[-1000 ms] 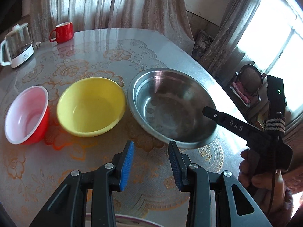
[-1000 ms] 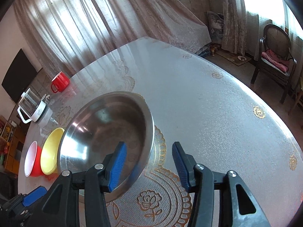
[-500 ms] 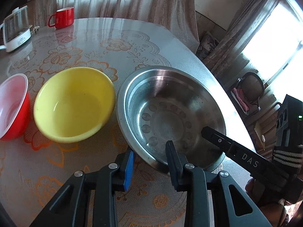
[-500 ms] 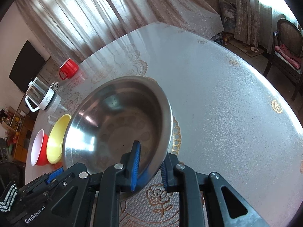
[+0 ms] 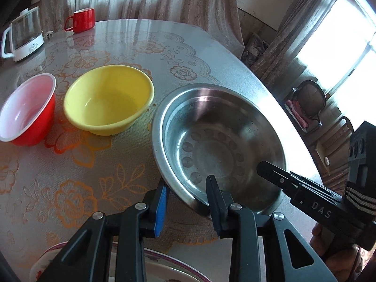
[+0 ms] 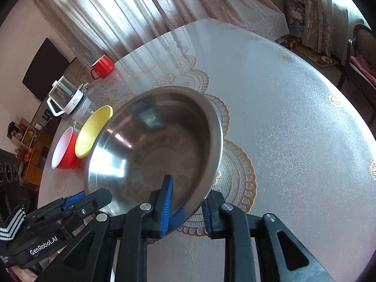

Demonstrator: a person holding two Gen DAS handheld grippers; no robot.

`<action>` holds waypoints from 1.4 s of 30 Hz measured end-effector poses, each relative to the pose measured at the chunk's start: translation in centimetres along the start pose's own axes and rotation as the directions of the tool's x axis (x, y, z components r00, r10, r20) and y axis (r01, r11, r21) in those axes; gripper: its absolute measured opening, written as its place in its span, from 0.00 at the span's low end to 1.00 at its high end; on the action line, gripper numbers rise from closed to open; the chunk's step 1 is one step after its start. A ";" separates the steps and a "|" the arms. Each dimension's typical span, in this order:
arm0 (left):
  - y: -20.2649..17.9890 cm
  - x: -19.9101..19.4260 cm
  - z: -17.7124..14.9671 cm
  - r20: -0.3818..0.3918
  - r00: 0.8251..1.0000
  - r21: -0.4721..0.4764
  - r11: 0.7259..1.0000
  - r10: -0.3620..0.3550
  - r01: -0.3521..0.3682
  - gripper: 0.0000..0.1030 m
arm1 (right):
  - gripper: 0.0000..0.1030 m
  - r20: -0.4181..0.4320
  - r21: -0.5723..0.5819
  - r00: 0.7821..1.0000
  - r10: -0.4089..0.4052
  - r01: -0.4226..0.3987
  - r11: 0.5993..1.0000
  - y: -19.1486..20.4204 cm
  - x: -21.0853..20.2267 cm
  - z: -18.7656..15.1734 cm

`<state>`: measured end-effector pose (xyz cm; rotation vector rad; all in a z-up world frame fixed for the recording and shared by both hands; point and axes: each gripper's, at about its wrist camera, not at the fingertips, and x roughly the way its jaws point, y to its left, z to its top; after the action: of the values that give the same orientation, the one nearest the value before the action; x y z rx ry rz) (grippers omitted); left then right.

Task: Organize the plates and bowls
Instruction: 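Lift the steel bowl with the left tool and carry it toward the plate stack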

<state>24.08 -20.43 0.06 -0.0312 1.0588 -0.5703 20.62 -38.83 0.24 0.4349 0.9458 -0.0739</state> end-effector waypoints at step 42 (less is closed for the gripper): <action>2.4 -1.7 -1.0 0.063 0.998 -0.006 1.000 0.000 0.001 0.23 | 0.20 0.065 -0.021 0.996 -0.059 0.061 0.998 1.8 -0.1 -1.3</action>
<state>23.63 -17.37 0.27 -0.0543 0.9989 -0.5630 20.04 -36.66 0.28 0.3804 0.8958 -0.1306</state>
